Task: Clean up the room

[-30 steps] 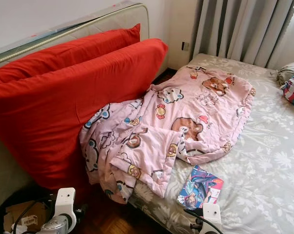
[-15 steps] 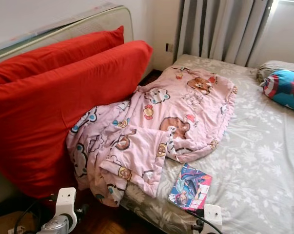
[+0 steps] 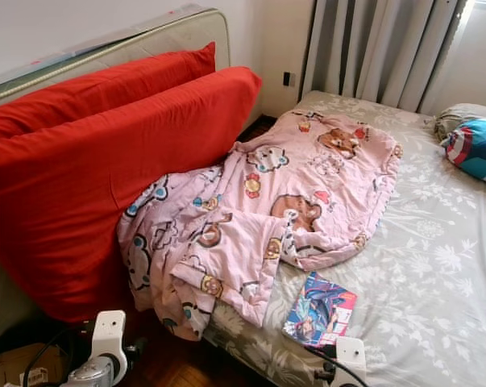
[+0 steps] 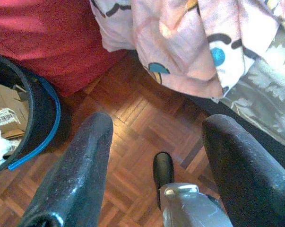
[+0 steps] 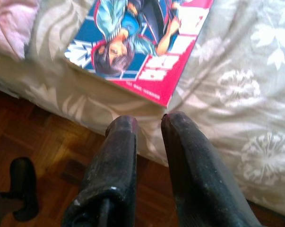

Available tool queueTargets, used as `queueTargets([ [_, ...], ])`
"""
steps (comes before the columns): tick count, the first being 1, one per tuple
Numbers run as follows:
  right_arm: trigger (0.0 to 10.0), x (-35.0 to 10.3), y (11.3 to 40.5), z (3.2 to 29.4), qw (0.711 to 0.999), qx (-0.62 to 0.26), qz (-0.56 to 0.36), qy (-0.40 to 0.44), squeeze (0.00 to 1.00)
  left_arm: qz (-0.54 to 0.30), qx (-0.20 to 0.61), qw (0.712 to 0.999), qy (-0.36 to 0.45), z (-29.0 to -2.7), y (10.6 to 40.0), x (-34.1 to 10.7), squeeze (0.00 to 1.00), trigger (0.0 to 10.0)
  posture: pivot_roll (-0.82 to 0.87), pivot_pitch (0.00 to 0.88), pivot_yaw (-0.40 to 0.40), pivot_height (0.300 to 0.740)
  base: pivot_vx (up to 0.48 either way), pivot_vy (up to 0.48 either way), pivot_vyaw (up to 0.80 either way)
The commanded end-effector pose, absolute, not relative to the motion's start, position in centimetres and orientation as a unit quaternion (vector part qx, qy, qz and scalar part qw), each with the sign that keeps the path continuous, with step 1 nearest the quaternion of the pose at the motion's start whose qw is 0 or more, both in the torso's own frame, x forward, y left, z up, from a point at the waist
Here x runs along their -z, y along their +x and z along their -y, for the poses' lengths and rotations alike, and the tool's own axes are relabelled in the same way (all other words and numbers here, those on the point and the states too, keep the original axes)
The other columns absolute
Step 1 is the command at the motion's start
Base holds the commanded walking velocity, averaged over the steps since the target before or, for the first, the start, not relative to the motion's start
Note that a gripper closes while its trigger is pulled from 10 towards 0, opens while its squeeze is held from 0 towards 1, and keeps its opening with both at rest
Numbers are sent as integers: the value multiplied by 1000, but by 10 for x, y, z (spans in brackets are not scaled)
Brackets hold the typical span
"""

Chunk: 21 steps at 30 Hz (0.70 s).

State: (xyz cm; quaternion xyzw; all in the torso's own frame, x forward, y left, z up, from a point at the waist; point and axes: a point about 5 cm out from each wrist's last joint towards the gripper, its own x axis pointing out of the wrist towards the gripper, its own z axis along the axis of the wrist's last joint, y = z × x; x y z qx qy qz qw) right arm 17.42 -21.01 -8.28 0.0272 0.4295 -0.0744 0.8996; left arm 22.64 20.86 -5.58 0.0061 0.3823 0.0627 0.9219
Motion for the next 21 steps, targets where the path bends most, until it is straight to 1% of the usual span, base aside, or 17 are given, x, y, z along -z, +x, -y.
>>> queueTargets([
  [1,10000,83,175,209,900,75,-428,32,0,-387,-64,920,6,-211,224,57,0,10000,43,0,14,740,285,0,0],
  [10,10000,82,176,208,901,73,-426,33,0,-386,-64,920,6,-211,224,57,0,10000,46,0,12,740,289,0,0],
  [17,10000,82,176,209,904,78,-419,34,0,-383,-63,922,3,-211,225,56,0,10000,45,0,12,740,0,0,0],
  [21,10000,79,178,209,913,86,-397,42,0,-380,-62,923,1,-211,225,56,0,10000,44,0,12,740,0,0,0],
])
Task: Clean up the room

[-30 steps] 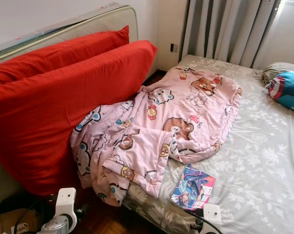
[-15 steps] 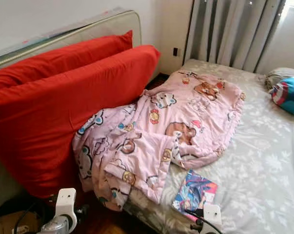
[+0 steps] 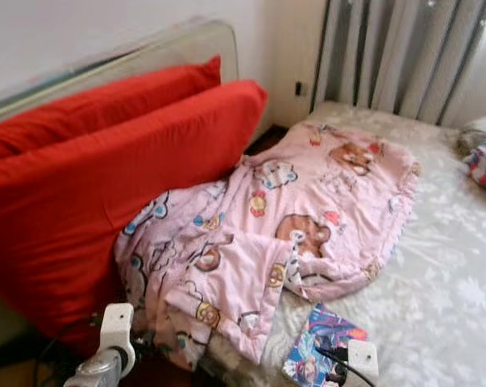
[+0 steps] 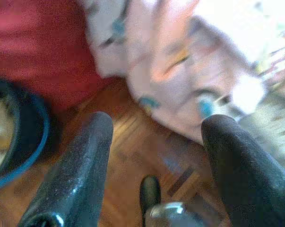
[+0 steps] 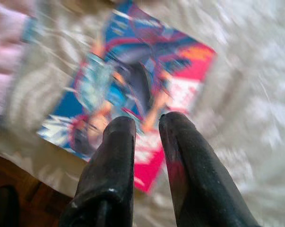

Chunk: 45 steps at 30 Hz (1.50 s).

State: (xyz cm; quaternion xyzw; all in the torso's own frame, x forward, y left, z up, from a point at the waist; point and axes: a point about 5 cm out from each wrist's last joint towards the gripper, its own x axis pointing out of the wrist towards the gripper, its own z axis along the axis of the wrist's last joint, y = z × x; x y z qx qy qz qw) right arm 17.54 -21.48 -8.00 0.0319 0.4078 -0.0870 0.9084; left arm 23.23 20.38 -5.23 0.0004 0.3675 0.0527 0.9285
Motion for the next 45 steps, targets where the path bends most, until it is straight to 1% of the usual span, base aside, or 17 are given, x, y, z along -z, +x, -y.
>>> queueTargets([
  [1,10000,79,178,209,913,87,-395,42,0,-380,-62,923,1,-211,225,56,0,10000,44,0,12,740,0,0,0],
  [9,10000,73,181,210,931,103,-348,46,0,-377,-62,924,0,-211,224,56,0,10000,47,0,6,740,0,0,0],
  [12,10000,71,183,212,936,106,-334,23,0,-376,-61,925,0,-211,224,56,0,10000,48,0,4,740,0,0,0],
  [15,10000,70,182,213,938,125,-321,29,0,-375,-60,925,2,-212,224,56,0,10000,45,0,6,740,0,0,0],
  [16,10000,69,182,213,939,132,-314,44,0,-374,-60,925,2,-212,224,56,0,10000,41,0,9,740,0,0,0],
  [17,10000,69,182,212,939,133,-312,52,294,-374,-59,925,2,-212,224,56,0,10000,41,0,9,740,0,0,0],
  [18,10000,69,182,212,940,133,-309,58,1000,-374,-59,926,2,-212,224,56,0,10000,39,0,9,740,0,0,0],
  [32,10000,68,184,211,942,129,-303,65,1000,-374,-59,926,3,-212,226,55,0,10000,44,0,12,740,0,0,0],
  [33,10000,68,184,211,942,128,-303,64,988,-374,-59,926,3,-212,226,55,0,10000,44,0,12,740,0,0,0],
  [34,10000,68,184,211,942,126,-303,64,0,-374,-59,926,3,-212,226,55,0,10000,44,0,12,740,0,0,0],
  [45,10000,68,183,213,941,138,-307,44,0,-374,-59,926,1,-212,226,55,0,10000,44,0,9,740,0,0,0],
])
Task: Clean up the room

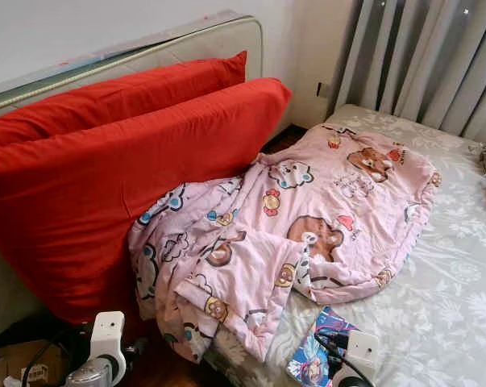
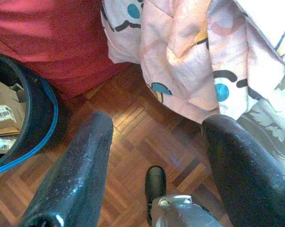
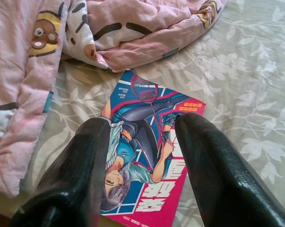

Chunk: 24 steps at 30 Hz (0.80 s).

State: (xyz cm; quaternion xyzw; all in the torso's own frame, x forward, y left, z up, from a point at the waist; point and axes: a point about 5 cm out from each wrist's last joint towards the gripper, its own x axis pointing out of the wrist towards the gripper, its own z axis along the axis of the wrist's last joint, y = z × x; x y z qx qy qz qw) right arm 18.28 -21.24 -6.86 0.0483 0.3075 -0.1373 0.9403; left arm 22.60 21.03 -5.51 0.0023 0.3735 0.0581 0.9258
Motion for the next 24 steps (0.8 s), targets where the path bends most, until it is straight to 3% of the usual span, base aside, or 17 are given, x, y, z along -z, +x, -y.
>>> queueTargets([
  [1,10000,68,183,213,940,140,-307,44,0,-373,-58,926,1,-212,226,55,0,10000,44,0,9,735,0,0,0],
  [6,10000,33,241,226,957,138,-252,34,0,-356,-56,933,4,-212,228,52,0,10000,45,0,10,710,0,0,0],
  [11,10000,32,244,222,959,132,-249,34,0,-325,-60,944,11,-212,232,48,0,10000,44,0,12,676,0,0,0],
  [24,10000,34,243,219,959,124,-252,34,0,-262,-71,963,1,-213,236,39,0,10000,43,0,11,676,0,0,0],
])
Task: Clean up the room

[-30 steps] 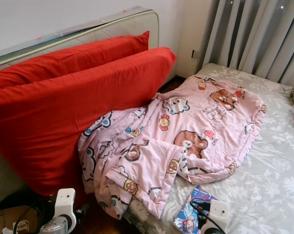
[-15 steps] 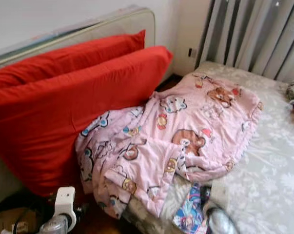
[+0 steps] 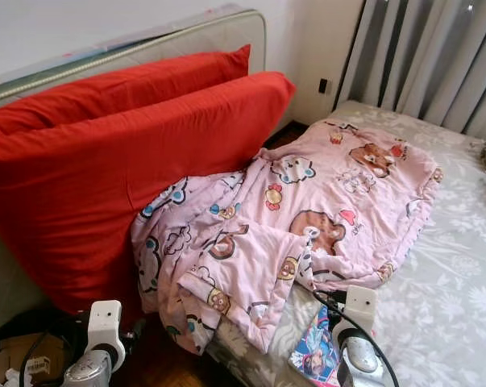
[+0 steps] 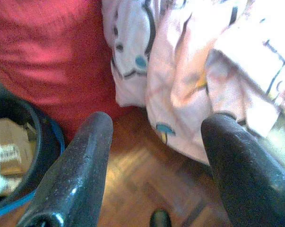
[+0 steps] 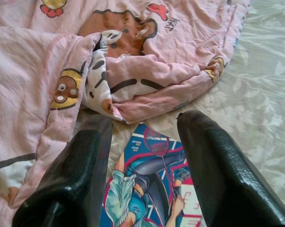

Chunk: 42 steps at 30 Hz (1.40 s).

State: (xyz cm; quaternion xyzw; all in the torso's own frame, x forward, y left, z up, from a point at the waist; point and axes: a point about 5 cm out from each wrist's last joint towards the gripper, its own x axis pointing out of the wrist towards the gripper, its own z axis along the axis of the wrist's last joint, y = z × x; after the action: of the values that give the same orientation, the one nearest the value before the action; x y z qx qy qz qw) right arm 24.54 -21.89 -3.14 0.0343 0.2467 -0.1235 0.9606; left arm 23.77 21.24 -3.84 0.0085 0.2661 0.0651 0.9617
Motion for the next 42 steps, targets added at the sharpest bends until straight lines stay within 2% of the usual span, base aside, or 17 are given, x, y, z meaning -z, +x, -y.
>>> queueTargets([
  [1,10000,34,243,219,959,124,-252,35,0,-259,-71,963,-1,-213,236,39,0,10000,43,0,11,676,0,0,0],
  [8,10000,35,242,218,959,121,-254,37,0,-247,-59,967,7,-212,237,37,0,10000,47,0,12,676,0,0,0],
  [10,10000,35,242,217,959,119,-255,38,0,-139,-41,989,21,-204,277,-2,0,10000,48,0,13,676,0,0,0],
  [11,10000,35,242,217,959,119,-255,38,0,-139,-41,989,21,-204,277,-2,0,10000,48,0,13,676,0,0,0],
  [13,10000,34,243,215,960,118,-252,40,0,-64,-25,997,28,-196,299,-30,0,10000,47,0,15,676,0,0,0],
  [16,10000,34,244,214,960,119,-249,41,0,-46,-22,998,27,-194,304,-36,0,10000,45,0,17,676,0,0,0],
  [26,10000,33,244,215,959,126,-251,37,0,-61,-16,998,30,-190,300,-30,0,10000,45,0,16,676,0,0,0],
  [31,10000,34,244,214,958,125,-258,32,0,-69,-16,997,28,-190,299,-27,0,10000,47,0,16,641,0,0,0],
  [42,10000,34,245,210,960,117,-253,29,0,-77,-9,997,27,-187,298,-25,0,10000,49,0,17,641,0,0,0],
])
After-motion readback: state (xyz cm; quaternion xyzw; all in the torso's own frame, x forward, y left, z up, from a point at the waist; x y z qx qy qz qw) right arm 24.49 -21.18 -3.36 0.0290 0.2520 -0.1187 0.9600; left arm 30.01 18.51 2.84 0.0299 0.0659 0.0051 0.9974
